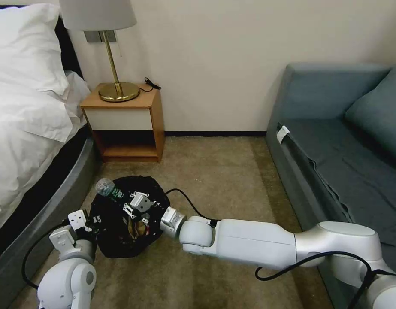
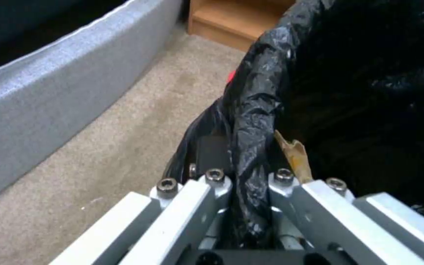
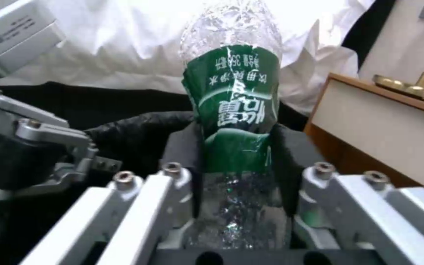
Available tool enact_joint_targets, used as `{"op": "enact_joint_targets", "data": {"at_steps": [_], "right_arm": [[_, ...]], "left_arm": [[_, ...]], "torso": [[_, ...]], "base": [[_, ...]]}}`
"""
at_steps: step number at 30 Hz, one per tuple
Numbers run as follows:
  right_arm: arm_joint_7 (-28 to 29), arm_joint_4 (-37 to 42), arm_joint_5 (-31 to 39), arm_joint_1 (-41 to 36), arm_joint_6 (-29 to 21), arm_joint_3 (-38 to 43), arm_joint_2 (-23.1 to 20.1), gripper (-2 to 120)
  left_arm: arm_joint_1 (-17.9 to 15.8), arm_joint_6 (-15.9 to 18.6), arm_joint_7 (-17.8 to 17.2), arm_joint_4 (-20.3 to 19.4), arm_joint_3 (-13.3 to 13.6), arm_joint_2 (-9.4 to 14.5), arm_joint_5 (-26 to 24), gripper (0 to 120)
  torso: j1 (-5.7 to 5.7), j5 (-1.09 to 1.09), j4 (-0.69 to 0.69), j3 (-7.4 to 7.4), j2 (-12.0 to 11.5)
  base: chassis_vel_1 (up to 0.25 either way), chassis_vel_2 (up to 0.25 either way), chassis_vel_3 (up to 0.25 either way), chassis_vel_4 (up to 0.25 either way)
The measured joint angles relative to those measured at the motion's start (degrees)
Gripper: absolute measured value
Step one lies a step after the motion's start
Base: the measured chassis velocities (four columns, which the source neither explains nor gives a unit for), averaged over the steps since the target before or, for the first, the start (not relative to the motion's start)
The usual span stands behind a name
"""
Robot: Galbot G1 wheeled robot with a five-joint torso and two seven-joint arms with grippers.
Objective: Pick up the trash bin, then pick up the garbage on the floor and place it into the trash bin.
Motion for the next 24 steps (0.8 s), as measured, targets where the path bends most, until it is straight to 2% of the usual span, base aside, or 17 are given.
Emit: {"op": "enact_joint_targets", "data": {"at_steps": [2,5,6,8,12,13,15,17,19,22,24], "right_arm": [[0.0,0.2,-0.1,0.0,-0.1,0.1,-0.3,36],[0.1,1.5,-0.1,-0.2,-0.5,0.4,-1.1,50],[0.1,1.5,-0.1,-0.2,-0.5,0.4,-1.1,50],[0.2,2.2,-0.1,-0.4,-0.7,0.5,-1.6,62],[0.4,2.3,-0.2,-0.5,-0.8,0.5,-1.9,73],[0.4,2.4,-0.3,-0.6,-0.9,0.5,-2.1,81],[0.4,2.4,-0.3,-0.6,-0.9,0.5,-2.2,84],[0.5,2.5,-0.4,-0.6,-0.9,0.7,-2.3,94],[0.5,2.7,-0.5,-0.5,-0.9,1.2,-2.3,98],[0.5,3.0,-0.5,-0.1,-0.9,2.3,-2.4,99],[0.5,3.6,-0.4,0.7,-0.9,3.4,-2.9,100]], "left_arm": [[0.0,0.0,0.0,0.0,0.0,0.0,0.0,2],[0.0,0.1,0.0,-0.1,-0.1,0.0,-0.1,2],[0.0,0.1,0.0,-0.1,-0.1,0.0,-0.1,2],[-0.2,0.1,-0.1,-0.1,0.0,0.0,-0.1,2],[-0.4,0.1,-0.1,0.1,0.2,0.0,-0.1,2],[-0.4,0.2,-0.1,0.2,0.2,-0.1,-0.1,2],[-0.4,0.2,-0.1,0.3,0.2,-0.2,-0.1,2],[-0.5,0.2,-0.1,0.3,0.3,-0.4,-0.1,2],[-0.5,0.1,-0.3,0.5,0.3,-0.5,-0.3,2],[-0.5,0.4,-2.0,0.6,0.3,-0.6,-3.1,2],[-0.5,1.7,-6.0,1.0,0.5,-0.6,-9.3,2]], "torso": [[0.0,0.0,0.0,0.0,0.0],[0.0,0.0,0.0,0.0,0.0],[0.0,0.0,0.0,0.0,0.0],[0.0,0.0,0.0,0.0,0.0],[0.0,0.0,0.0,0.0,0.0],[0.0,0.0,0.0,0.0,0.0],[0.0,0.0,0.0,0.0,0.0],[0.0,0.0,0.0,0.0,0.0],[0.0,0.0,0.0,0.0,0.0],[0.0,0.0,0.0,0.0,0.0],[0.0,0.0,0.0,0.0,0.0]], "base": [[0.0,0.0,0.0,0.0],[0.0,0.0,0.0,0.0],[0.0,0.0,0.0,0.0],[0.0,0.0,0.0,0.0],[0.0,0.0,0.0,0.0],[0.0,0.0,0.0,0.0],[0.0,0.0,0.0,0.0],[0.0,0.0,0.0,0.0],[0.0,0.0,0.0,0.0],[0.0,0.0,0.0,0.0],[0.0,0.0,0.0,0.0]]}}
